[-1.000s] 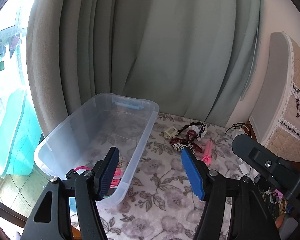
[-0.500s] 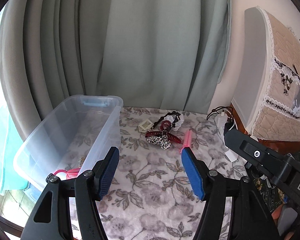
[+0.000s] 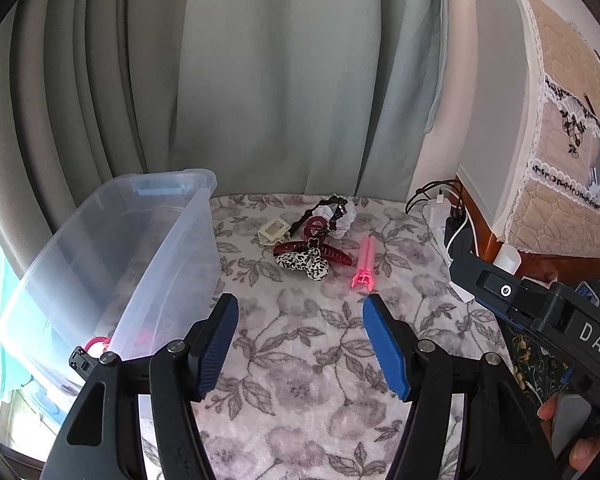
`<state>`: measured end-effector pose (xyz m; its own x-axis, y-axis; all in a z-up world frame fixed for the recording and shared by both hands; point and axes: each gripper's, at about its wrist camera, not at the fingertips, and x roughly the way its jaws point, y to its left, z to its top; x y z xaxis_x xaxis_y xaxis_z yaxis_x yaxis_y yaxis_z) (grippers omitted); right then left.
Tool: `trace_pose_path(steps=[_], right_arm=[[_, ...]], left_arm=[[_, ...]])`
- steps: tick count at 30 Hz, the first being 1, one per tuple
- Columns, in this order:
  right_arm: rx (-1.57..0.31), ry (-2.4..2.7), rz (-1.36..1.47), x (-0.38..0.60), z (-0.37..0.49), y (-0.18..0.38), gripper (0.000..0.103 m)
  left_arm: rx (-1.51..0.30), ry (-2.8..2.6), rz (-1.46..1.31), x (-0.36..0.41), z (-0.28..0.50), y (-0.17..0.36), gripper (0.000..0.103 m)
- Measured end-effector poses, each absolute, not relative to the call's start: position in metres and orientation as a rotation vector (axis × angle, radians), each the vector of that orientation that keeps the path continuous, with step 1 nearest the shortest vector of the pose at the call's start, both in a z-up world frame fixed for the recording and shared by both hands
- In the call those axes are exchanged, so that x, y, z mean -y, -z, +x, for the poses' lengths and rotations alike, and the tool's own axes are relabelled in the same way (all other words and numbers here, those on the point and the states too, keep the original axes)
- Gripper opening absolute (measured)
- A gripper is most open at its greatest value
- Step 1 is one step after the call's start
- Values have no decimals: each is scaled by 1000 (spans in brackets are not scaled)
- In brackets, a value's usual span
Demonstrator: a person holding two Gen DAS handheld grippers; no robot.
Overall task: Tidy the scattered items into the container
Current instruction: 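Move both tools back toward the headband, claw clip and hair roller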
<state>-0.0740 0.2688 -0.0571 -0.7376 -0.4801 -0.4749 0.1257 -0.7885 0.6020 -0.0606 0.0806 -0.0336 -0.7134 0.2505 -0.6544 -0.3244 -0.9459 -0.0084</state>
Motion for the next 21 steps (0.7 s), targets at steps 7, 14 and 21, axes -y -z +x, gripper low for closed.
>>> trace_pose_path(steps=[7, 14, 21], right_arm=[[827, 2501, 990, -274, -88, 82, 65], [863, 2472, 1078, -276, -105, 108, 65], [803, 2498, 1154, -272, -120, 125, 65]], left_arm=[[-163, -2618, -1029, -87, -77, 51, 66], [-167, -2595, -1090, -96, -98, 71, 66], [-135, -2567, -1146, -104, -124, 91, 66]])
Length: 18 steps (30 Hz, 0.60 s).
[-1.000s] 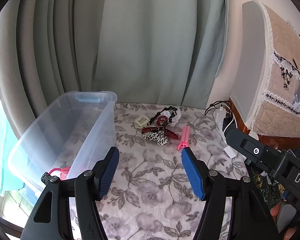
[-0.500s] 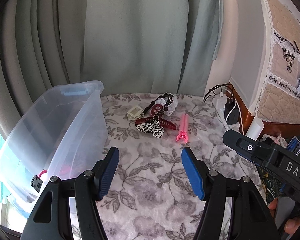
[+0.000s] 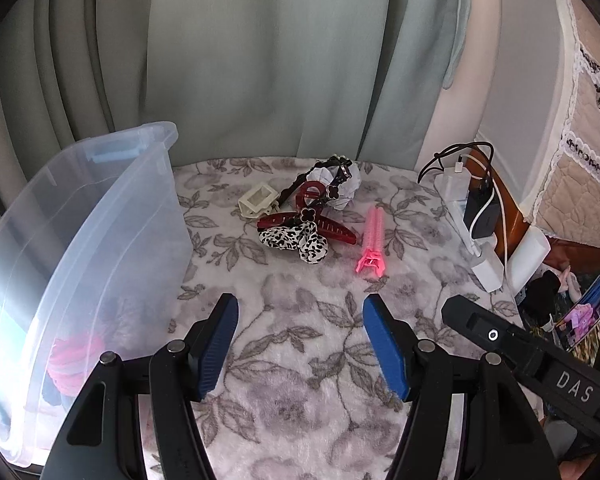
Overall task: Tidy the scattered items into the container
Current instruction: 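Move both tools back toward the headband, claw clip and hair roller, then grasp the black beaded headband with the left tool while the right tool grasps the pink hair roller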
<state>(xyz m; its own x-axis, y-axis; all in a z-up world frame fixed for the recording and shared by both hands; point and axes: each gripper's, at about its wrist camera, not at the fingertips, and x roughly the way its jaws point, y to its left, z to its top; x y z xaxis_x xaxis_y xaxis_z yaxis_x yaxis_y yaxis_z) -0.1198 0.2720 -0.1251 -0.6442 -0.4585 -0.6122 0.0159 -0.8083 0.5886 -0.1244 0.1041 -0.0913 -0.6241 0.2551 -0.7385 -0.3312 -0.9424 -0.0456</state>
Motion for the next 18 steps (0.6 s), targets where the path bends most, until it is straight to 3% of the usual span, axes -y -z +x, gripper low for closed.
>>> trace_pose_path(steps=[18], right_arm=[[739, 2544, 1278, -264, -173, 162, 65]], left_arm=[[-156, -2588, -1125, -127, -202, 124, 66]])
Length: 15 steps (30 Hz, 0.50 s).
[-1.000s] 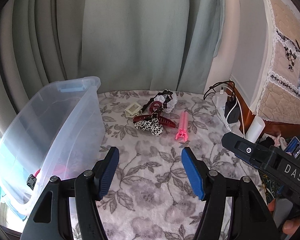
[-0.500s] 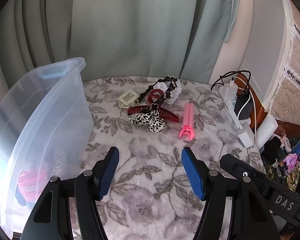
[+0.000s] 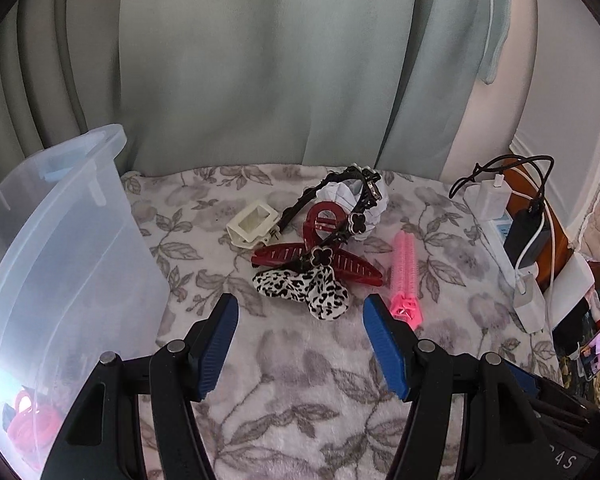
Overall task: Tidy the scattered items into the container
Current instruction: 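Grasp the black beaded headband with the left tool while the right tool grasps the pink hair roller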
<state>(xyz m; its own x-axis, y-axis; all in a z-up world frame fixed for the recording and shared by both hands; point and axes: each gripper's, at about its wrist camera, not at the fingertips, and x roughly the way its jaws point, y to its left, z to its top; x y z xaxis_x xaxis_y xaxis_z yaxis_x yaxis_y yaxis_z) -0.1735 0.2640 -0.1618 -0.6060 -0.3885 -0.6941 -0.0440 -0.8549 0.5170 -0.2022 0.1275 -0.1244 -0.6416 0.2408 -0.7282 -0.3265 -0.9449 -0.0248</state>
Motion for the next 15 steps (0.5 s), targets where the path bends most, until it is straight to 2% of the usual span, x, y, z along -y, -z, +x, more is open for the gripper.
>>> trace_pose_path(steps=[12, 15], right_arm=[[678, 2540, 1317, -252, -207, 176, 64], [669, 2540, 1323, -251, -213, 178, 64]], left_arm=[[-220, -2597, -1077, -153, -249, 145, 66], [-215, -2601, -1074, -154, -255, 149, 60]])
